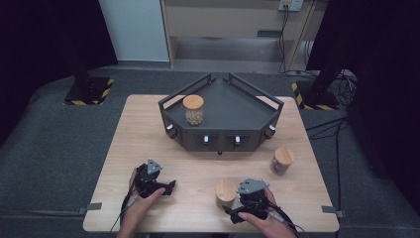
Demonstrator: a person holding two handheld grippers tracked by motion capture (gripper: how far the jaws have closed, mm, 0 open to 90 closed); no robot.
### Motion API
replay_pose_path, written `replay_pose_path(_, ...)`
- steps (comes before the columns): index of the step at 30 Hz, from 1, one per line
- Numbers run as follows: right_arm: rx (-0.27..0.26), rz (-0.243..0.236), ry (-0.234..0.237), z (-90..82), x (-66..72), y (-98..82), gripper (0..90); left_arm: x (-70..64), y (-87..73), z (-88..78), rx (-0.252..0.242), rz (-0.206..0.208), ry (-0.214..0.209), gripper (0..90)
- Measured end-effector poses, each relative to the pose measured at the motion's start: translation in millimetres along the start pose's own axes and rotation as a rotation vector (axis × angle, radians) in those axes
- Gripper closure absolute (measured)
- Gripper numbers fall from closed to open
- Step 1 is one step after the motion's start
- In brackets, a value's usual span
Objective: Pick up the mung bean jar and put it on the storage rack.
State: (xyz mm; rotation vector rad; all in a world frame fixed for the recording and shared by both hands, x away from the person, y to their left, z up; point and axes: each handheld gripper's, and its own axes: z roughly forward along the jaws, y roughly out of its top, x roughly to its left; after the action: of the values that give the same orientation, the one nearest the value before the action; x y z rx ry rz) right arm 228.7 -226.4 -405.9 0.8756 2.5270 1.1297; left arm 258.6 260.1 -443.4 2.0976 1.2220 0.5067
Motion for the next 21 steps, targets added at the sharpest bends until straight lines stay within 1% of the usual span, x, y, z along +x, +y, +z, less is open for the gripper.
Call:
replay_pose_path(3,0.002,-0.006,0.0,2.9,0.4,1.4,3.0,0.0,0.0,0.0,0.0,0.0,0.0,0.0)
replay_pose_path(14,0.004,-0.001,0.002,15.8,3.1,1.1,3.1,0.0,0.0,0.0,0.0,0.0,0.0,0.0)
replay_pose_path(21,0.001,-0.001,0.003,21.1,4.4,1.0,3.3,-0.1,0.0,0.0,0.0,0.0,0.0,0.0)
